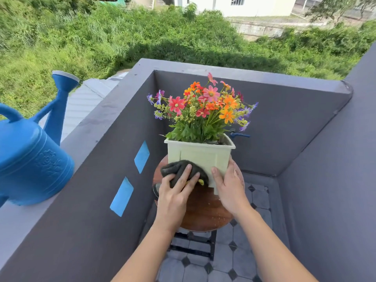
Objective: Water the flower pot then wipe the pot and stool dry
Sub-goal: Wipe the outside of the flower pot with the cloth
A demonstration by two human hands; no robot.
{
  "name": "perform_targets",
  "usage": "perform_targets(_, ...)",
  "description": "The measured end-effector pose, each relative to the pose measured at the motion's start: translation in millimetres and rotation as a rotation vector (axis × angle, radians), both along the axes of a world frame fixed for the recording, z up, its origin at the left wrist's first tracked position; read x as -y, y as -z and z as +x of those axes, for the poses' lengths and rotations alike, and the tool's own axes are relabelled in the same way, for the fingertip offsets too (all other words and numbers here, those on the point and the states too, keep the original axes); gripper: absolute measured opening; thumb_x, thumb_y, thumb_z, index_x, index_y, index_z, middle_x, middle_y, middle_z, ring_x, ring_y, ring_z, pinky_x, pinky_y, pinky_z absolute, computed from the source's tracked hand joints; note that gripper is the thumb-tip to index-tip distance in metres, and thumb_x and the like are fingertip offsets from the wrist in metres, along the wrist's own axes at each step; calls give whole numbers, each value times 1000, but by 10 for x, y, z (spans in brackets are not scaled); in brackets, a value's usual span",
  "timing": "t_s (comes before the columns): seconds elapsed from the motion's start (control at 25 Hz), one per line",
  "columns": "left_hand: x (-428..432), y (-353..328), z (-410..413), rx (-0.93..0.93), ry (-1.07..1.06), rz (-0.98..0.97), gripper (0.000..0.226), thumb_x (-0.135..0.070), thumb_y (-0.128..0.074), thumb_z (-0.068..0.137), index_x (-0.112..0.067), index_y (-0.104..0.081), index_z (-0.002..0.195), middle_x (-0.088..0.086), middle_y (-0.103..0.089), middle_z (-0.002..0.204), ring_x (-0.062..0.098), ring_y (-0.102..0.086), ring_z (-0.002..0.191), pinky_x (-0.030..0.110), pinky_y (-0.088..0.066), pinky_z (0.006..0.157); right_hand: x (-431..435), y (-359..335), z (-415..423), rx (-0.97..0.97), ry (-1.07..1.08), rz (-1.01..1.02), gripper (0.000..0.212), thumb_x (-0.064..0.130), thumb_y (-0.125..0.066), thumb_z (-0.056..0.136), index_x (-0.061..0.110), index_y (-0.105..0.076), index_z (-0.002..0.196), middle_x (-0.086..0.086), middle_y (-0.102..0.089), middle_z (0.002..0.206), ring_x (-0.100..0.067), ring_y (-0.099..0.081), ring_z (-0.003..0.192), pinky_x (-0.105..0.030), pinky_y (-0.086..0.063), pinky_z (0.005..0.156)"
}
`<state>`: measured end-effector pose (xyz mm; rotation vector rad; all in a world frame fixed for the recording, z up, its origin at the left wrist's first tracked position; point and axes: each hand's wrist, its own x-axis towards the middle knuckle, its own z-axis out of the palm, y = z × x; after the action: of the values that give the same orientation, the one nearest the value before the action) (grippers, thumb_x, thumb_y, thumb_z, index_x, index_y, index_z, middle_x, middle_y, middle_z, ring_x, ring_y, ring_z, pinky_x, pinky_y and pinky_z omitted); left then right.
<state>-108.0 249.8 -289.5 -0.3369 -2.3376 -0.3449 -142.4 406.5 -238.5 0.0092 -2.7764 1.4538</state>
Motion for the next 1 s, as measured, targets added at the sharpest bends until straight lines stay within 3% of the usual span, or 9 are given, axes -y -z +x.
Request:
perform_targets(0.16,-17,-388,-303,-18,-250,416,44,8,-60,86,-11,-62,126,16,-51,138,25,-32,90,28,-36,81,13,5,-25,-1,-12,19,63,38,-41,96,12,-16,147,-3,-33,152,-15,-31,133,-13,-23,88)
perform_targets(0.28,-99,-474,-357,8,-211,295,53,12,-53,84,-14,-58,131,16,-42,130,30,-37,96,35,-40,84,14,-23,-32,4,-5,10,63,38,-42,96,13,-16,148,-4,-37,149,-16,-35,131,-13,-24,84)
perform_targets(0.44,-132,-578,-395,34,-107,60,57,5,-39,83,-18,-56,132,11,-34,123,30,-37,93,43,-48,69,-18,-1,-57,9,1,-2,63,39,-43,95,18,-15,148,-4,-39,148,-17,-37,130,-8,-21,77)
perform_targets(0.6,-97,-650,-452,52,-200,189,55,4,-42,82,-18,-59,129,8,-34,121,29,-36,95,43,-51,65,-12,8,-98,15,-5,-16,64,40,-44,95,19,-16,148,-8,-45,143,-20,-40,128,-11,-23,76)
perform_targets(0.8,-370,-705,-470,32,-43,42,49,-4,-44,84,-22,-62,126,9,-35,120,27,-36,89,41,-48,74,-17,37,-111,34,-22,-60,63,40,-43,94,23,-17,148,-5,-42,146,-19,-38,132,-16,-28,91)
perform_targets(0.88,-190,-671,-471,39,-108,122,54,2,-41,85,-22,-59,130,8,-35,123,28,-37,93,36,-44,80,-23,18,-131,29,-30,-80,63,41,-43,94,21,-18,148,-5,-42,146,-18,-37,132,-24,-30,99)
perform_targets(1.0,154,-507,-401,135,-260,471,48,1,-47,93,-19,-52,136,16,-45,129,35,-44,106,30,-34,93,-13,13,-170,13,-47,-83,61,39,-42,95,20,-18,148,-3,-42,145,-19,-38,131,-25,-29,101)
